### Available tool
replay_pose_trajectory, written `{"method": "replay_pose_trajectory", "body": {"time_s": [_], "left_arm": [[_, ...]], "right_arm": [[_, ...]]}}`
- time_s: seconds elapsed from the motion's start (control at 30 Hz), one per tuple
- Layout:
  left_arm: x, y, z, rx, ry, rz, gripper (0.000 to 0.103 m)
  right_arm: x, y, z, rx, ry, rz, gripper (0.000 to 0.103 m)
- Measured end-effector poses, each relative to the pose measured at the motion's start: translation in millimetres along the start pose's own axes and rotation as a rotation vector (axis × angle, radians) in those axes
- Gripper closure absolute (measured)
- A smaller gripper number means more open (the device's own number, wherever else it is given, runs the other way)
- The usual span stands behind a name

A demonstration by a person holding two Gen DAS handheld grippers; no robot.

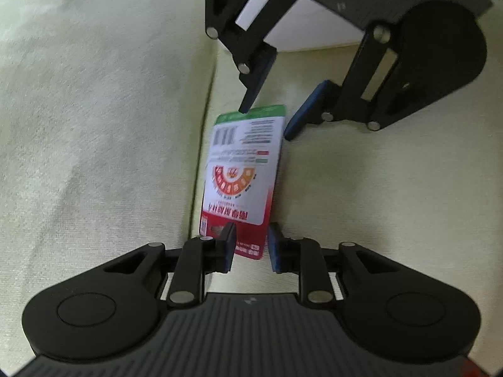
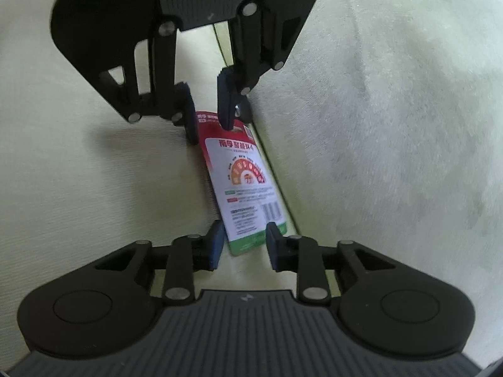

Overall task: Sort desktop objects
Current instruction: 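Close the left gripper on the edge of the red floss card, then close the right gripper on the red card while the left gripper holds it, then carry the red floss card with both grippers over the bin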

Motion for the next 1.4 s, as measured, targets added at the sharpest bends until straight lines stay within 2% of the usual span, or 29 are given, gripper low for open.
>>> {"method": "replay_pose_trajectory", "body": {"time_s": [0.03, 0.07, 0.2, 0.4, 0.5, 0.6, 0.63, 0.67, 0.77, 0.9, 1.1, 1.4], "left_arm": [[1, 1, 2, -0.003, -0.008, 0.004, 0.097], [2, 2, 4, -0.006, -0.02, 0.005, 0.097], [-2, 5, 16, -0.073, -0.044, -0.017, 0.097], [6, 1, 30, -0.124, -0.066, -0.006, 0.085], [15, -1, 32, -0.119, -0.081, 0.012, 0.076], [25, 0, 40, -0.137, -0.107, 0.029, 0.076], [28, 1, 42, -0.142, -0.111, 0.032, 0.083], [30, 2, 44, -0.143, -0.104, 0.029, 0.085], [34, 3, 46, -0.138, -0.097, 0.024, 0.087], [31, 7, 49, -0.16, -0.088, 0.007, 0.088], [7, 9, 54, -0.175, -0.08, -0.022, 0.093], [-48, 12, 57, -0.187, -0.092, -0.039, 0.095]], "right_arm": [[2, -1, 1, -0.013, 0.014, -0.006, 0.097], [4, -1, 1, -0.027, 0.029, -0.012, 0.097], [2, -6, -10, 0.026, 0.028, -0.026, 0.098], [2, -13, -18, 0.074, 0.015, -0.026, 0.099], [6, -16, -24, 0.086, 0.021, -0.017, 0.099], [13, -17, -26, 0.058, 0.034, -0.004, 0.099], [15, -17, -27, 0.048, 0.039, 0.0, 0.098], [18, -17, -27, 0.033, 0.043, 0.004, 0.098], [28, -17, -25, -0.028, 0.032, 0.017, 0.095], [22, -20, -34, 0.023, -0.014, 0.006, 0.094], [-4, -27, -40, 0.05, -0.061, -0.01, 0.094], [-58, -42, -42, 0.024, -0.055, -0.056, 0.094]]}}
Point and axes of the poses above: each gripper's, at about its wrist camera, not at the fingertips, and x roughly the way its jaws point, z to its left, y to its underside, the point moved 3 cm from there along x, roughly the way its jaws point, and after that the axes turned 13 degrees about x, right-handed, at the moved point
